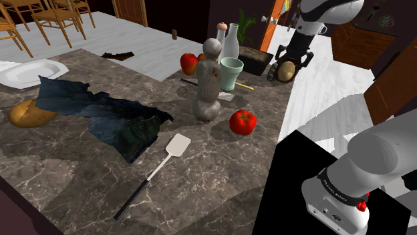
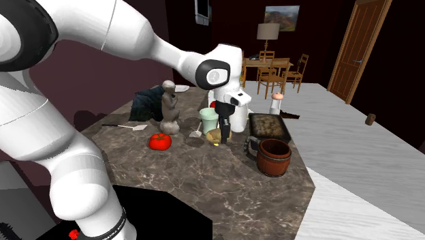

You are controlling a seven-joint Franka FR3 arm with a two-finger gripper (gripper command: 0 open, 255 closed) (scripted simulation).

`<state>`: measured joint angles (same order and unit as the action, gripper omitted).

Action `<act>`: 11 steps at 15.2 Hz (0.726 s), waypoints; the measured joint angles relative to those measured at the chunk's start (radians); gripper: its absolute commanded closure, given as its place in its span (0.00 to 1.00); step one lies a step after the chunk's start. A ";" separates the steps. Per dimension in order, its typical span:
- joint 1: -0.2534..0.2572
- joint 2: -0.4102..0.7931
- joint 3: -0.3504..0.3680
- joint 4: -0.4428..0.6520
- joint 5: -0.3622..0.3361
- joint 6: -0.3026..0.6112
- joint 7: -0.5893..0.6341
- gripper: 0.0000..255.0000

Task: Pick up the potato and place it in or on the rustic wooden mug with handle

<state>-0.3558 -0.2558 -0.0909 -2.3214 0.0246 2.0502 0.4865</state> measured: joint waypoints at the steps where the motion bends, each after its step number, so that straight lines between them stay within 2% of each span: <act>1: 0.000 -0.005 0.000 0.008 -0.001 -0.013 0.001 1.00; 11: -0.001 -0.039 0.001 0.114 -0.005 -0.154 0.006 1.00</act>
<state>-0.3571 -0.2951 -0.0895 -2.2069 0.0197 1.8966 0.4926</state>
